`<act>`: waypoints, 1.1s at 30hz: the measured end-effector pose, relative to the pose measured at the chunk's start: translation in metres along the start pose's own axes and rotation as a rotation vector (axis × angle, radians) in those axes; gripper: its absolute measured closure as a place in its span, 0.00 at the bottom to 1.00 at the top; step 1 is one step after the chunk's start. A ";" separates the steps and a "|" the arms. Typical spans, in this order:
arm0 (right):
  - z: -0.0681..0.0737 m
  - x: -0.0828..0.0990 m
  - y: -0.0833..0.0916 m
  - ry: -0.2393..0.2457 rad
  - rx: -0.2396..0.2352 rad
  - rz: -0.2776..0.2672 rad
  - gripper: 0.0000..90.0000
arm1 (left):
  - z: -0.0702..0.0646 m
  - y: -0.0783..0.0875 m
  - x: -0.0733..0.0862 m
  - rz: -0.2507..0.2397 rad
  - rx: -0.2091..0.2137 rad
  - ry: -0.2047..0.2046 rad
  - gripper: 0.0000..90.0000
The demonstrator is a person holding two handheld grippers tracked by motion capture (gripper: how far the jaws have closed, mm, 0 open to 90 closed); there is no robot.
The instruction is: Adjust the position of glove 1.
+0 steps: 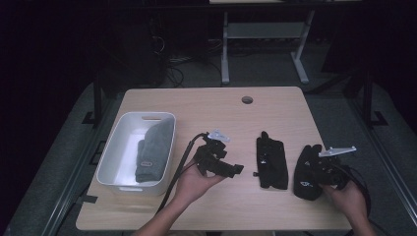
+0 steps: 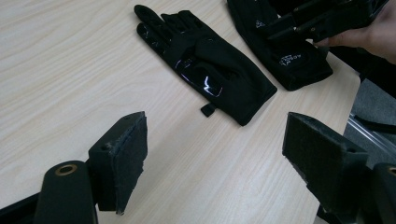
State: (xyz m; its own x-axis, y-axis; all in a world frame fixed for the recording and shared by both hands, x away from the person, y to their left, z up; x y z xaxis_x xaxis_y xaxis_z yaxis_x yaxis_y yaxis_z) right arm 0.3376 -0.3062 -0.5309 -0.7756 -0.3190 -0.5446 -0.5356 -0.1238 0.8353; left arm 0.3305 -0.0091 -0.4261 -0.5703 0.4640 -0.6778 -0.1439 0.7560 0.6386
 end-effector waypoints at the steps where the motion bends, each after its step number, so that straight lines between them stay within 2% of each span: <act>1: 0.000 0.000 0.000 -0.002 -0.005 0.000 0.75 | 0.000 0.000 0.000 0.002 0.000 -0.002 0.24; 5: -0.001 0.000 0.001 -0.010 -0.018 -0.002 0.81 | 0.001 -0.001 0.001 0.012 0.000 -0.008 0.24; 12: -0.003 0.000 0.001 -0.036 -0.038 0.000 0.83 | 0.000 -0.002 0.001 0.004 0.003 0.000 0.24; 22: -0.003 -0.004 0.010 -0.018 -0.042 -0.021 0.84 | 0.000 -0.002 0.002 0.005 0.004 0.002 0.24; 27: 0.000 -0.008 0.015 -0.027 -0.048 -0.026 0.84 | 0.000 -0.002 0.003 0.011 0.005 0.002 0.24; 28: 0.000 -0.011 0.016 -0.007 -0.047 -0.042 0.84 | 0.000 -0.002 0.003 0.011 0.004 0.000 0.24; 33: 0.005 -0.020 0.025 -0.002 -0.056 -0.054 0.84 | 0.001 -0.001 0.003 0.007 0.002 0.005 0.24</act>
State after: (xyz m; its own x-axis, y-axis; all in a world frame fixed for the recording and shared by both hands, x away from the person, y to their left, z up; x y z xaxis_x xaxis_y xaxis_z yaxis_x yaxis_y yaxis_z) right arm 0.3381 -0.2986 -0.4990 -0.7469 -0.3082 -0.5893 -0.5574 -0.1932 0.8075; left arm 0.3297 -0.0081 -0.4290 -0.5751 0.4671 -0.6716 -0.1381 0.7538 0.6425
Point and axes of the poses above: each handheld gripper's, and its own axes: y roughly backward along the jaws, x roughly out of its underside, z roughly to its left, the point moved 9 cm from there along -y, roughly forward along the jaws, and after that the axes turned 9 degrees about x, right-handed, at the moved point
